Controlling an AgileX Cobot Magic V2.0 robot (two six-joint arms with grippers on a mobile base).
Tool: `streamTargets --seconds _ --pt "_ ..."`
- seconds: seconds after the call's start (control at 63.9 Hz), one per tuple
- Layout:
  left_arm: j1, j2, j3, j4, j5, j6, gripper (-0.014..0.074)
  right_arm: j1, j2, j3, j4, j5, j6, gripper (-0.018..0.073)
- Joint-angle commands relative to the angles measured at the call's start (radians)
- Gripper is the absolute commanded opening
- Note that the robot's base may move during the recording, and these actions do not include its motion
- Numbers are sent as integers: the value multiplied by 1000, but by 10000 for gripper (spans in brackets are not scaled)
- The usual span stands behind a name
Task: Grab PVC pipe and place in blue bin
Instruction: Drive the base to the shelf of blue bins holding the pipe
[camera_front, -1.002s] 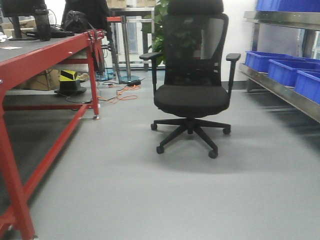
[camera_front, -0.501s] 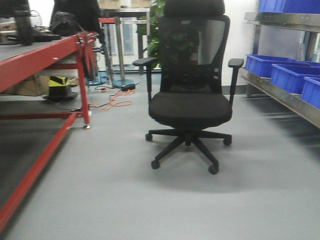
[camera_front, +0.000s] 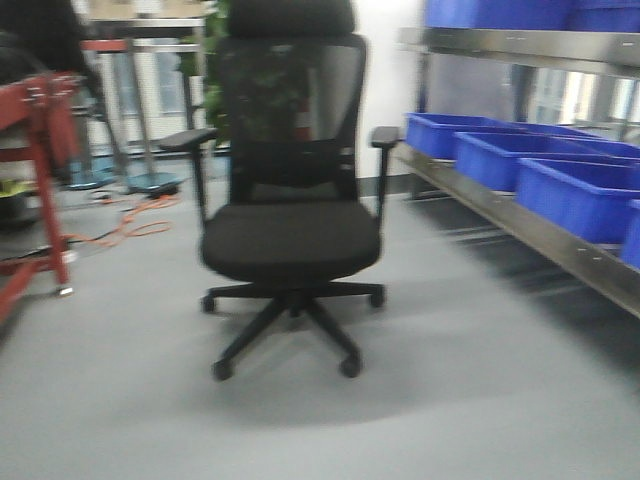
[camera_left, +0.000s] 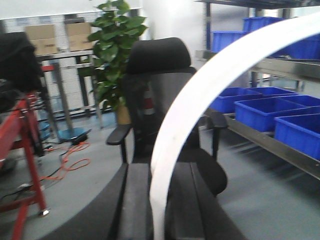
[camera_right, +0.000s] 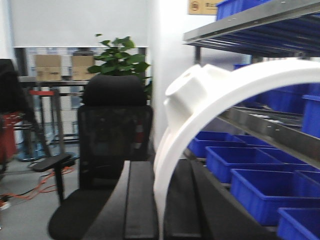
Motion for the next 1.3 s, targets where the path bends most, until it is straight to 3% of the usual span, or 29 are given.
streamTargets --seconds 0.0,1.284 --pt "-6 -4 -1 -4 -24 0 -111 0 -6 -1 -4 -19 -5 -168" --pt "-6 -4 -1 -4 -24 0 -111 0 -6 -1 -4 -19 -5 -168"
